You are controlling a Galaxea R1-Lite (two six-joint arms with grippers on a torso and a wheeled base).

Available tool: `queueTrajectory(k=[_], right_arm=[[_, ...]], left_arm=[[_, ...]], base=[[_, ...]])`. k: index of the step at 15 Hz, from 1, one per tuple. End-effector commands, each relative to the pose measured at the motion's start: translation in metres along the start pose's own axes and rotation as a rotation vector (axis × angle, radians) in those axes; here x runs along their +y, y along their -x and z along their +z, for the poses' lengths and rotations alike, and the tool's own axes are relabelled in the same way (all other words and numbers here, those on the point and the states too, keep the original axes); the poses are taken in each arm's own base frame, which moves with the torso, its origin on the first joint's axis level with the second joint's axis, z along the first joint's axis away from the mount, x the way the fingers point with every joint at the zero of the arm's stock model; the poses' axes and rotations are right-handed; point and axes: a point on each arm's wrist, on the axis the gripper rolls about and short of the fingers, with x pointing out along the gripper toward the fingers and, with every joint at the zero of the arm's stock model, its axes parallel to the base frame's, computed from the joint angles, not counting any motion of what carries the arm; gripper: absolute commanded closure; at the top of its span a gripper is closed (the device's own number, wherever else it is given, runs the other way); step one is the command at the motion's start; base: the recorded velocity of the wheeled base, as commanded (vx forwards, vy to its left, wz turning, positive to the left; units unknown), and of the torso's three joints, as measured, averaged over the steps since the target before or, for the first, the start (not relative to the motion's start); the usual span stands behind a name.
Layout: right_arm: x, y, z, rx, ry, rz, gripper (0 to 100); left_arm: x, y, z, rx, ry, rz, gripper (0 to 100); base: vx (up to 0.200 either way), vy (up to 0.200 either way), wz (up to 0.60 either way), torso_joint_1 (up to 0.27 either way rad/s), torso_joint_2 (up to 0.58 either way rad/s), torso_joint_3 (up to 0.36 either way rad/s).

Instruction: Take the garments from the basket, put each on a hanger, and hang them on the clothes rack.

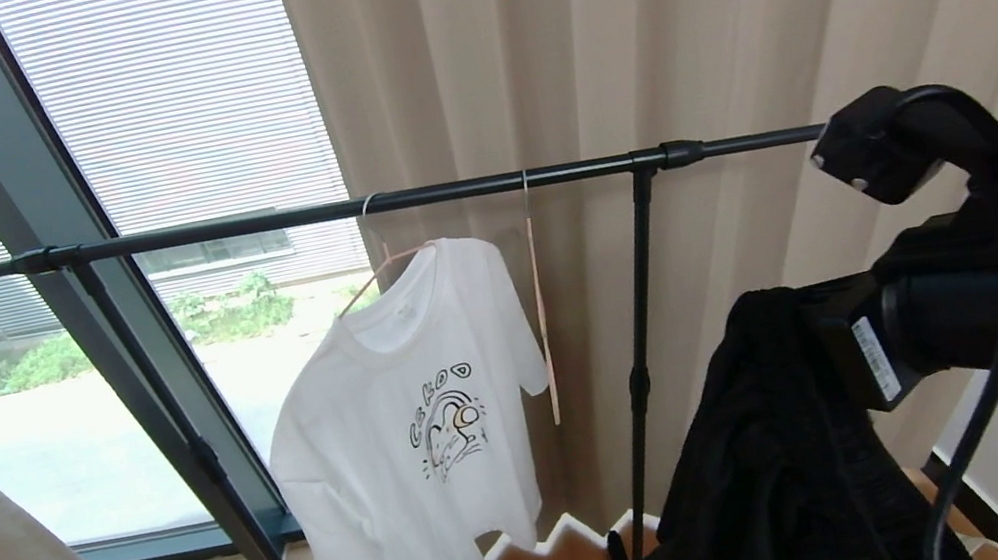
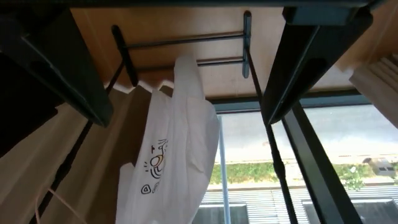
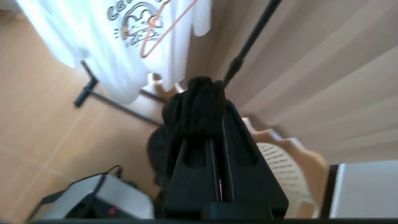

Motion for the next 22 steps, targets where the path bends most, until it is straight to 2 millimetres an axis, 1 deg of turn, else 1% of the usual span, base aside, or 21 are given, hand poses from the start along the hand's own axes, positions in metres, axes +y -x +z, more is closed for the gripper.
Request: queueTrajectory(k=[1, 2, 4, 6, 8, 9, 10, 11, 14, 15, 17, 18, 19, 20, 21, 22], right_arm=[[0.026, -0.037, 0.008, 0.116, -0.056, 0.08, 100], [0.028, -0.039, 0.009, 0.11, -0.074, 0.084, 100], [0.031, -0.043, 0.017, 0.069, -0.182, 0.086, 100], [0.032, -0.045, 0.026, 0.044, -0.254, 0.089, 100], [0.035, -0.048, 0.037, 0.02, -0.343, 0.089, 100], [0.035, -0.049, 0.04, 0.012, -0.361, 0.092, 100], [0.038, -0.052, 0.049, -0.007, -0.414, 0.098, 100], [0.043, -0.055, 0.053, -0.013, -0.447, 0.109, 100], [0.052, -0.064, 0.064, -0.04, -0.506, 0.094, 100], [0.052, -0.066, 0.065, -0.044, -0.519, 0.086, 100], [0.055, -0.072, 0.066, -0.06, -0.537, 0.084, 100], [0.055, -0.073, 0.066, -0.06, -0.537, 0.084, 100], [0.056, -0.075, 0.066, -0.057, -0.537, 0.083, 100], [0.056, -0.076, 0.065, -0.055, -0.536, 0.081, 100], [0.056, -0.076, 0.065, -0.055, -0.536, 0.081, 100], [0.056, -0.076, 0.065, -0.057, -0.537, 0.076, 100]], left_arm=[[-0.001, -0.042, 0.047, 0.265, 0.166, -0.072, 0], [-0.006, -0.058, 0.061, 0.327, 0.228, -0.116, 0], [-0.025, -0.09, 0.085, 0.442, 0.334, -0.205, 0], [-0.047, -0.114, 0.095, 0.525, 0.318, -0.279, 0], [-0.068, -0.129, 0.105, 0.557, 0.298, -0.348, 0], [-0.073, -0.132, 0.106, 0.567, 0.291, -0.363, 0], [-0.088, -0.134, 0.107, 0.591, 0.253, -0.418, 0], [-0.101, -0.137, 0.107, 0.607, 0.225, -0.45, 0], [-0.132, -0.157, 0.105, 0.624, 0.177, -0.452, 0], [-0.138, -0.159, 0.104, 0.623, 0.172, -0.466, 0], [-0.164, -0.16, 0.1, 0.618, 0.141, -0.548, 0], [-0.173, -0.164, 0.098, 0.626, 0.126, -0.556, 0], [-0.178, -0.166, 0.096, 0.631, 0.119, -0.559, 0], [-0.192, -0.172, 0.091, 0.65, 0.122, -0.557, 0], [-0.199, -0.174, 0.091, 0.65, 0.134, -0.56, 0], [-0.21, -0.177, 0.09, 0.651, 0.157, -0.572, 0]], base=[[0.0, 0.0, 0.0, 0.0, 0.0, 0.0], [0.0, 0.0, 0.0, 0.0, 0.0, 0.0], [0.0, 0.0, 0.0, 0.0, 0.0, 0.0], [0.0, 0.0, 0.0, 0.0, 0.0, 0.0], [0.0, 0.0, 0.0, 0.0, 0.0, 0.0], [0.0, 0.0, 0.0, 0.0, 0.0, 0.0], [0.0, 0.0, 0.0, 0.0, 0.0, 0.0], [0.0, 0.0, 0.0, 0.0, 0.0, 0.0], [0.0, 0.0, 0.0, 0.0, 0.0, 0.0], [0.0, 0.0, 0.0, 0.0, 0.0, 0.0], [0.0, 0.0, 0.0, 0.0, 0.0, 0.0], [0.0, 0.0, 0.0, 0.0, 0.0, 0.0], [0.0, 0.0, 0.0, 0.0, 0.0, 0.0], [0.0, 0.0, 0.0, 0.0, 0.0, 0.0], [0.0, 0.0, 0.0, 0.0, 0.0, 0.0], [0.0, 0.0, 0.0, 0.0, 0.0, 0.0]])
